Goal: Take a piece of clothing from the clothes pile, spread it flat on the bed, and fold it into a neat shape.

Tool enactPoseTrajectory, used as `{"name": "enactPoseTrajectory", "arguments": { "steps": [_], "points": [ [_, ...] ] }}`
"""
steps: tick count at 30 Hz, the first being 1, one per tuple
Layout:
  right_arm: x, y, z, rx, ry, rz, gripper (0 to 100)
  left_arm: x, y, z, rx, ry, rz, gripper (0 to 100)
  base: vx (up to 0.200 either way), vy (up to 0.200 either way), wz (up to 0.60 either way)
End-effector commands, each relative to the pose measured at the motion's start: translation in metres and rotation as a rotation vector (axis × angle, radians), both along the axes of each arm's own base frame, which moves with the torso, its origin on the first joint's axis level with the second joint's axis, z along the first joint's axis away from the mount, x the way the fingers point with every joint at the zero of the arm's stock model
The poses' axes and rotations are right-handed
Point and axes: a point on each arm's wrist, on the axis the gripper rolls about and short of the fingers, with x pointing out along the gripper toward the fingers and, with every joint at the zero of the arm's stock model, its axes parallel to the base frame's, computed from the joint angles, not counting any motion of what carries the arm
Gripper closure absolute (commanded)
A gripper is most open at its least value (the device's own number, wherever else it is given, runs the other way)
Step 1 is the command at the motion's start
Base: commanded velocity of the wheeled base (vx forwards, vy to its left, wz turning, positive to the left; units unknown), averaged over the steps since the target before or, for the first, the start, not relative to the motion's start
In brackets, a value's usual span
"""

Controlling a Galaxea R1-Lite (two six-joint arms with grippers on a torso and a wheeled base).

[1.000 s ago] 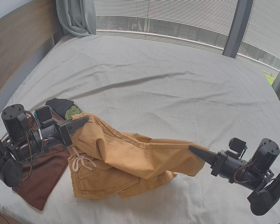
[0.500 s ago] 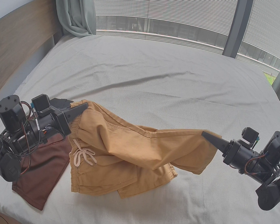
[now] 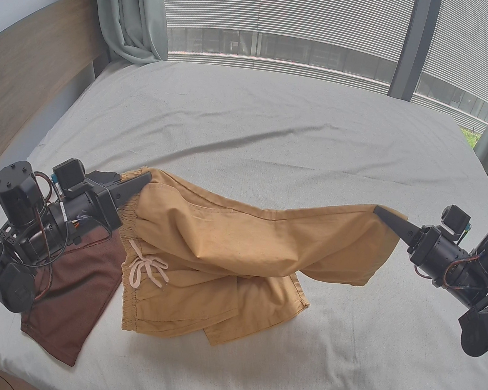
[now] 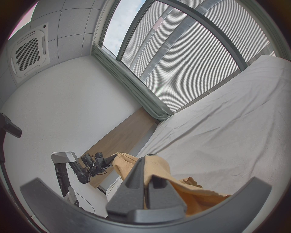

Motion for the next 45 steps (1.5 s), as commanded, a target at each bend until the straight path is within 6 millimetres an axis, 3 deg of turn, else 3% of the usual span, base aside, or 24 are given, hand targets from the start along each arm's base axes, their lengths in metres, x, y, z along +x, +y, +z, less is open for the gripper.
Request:
{"name": "enactPoseTrajectory", "arguments": {
  "steps": [1, 34, 45],
  "points": [
    [0.0, -0.002, 0.004, 0.004, -0.016, -0.005, 100, 0.001, 0.005, 0.0, -0.001, -0.002, 0.019, 100, 0.0, 0.0, 0.0],
    [0.01, -0.025, 0.009, 0.023, -0.019, -0.071, 100, 0.014, 0.031, 0.001, -0.005, -0.012, 0.109, 100, 0.0, 0.0, 0.0],
    [0.011, -0.028, 0.008, 0.023, -0.019, -0.079, 100, 0.015, 0.032, 0.0, -0.005, -0.012, 0.109, 100, 0.0, 0.0, 0.0]
  ]
}}
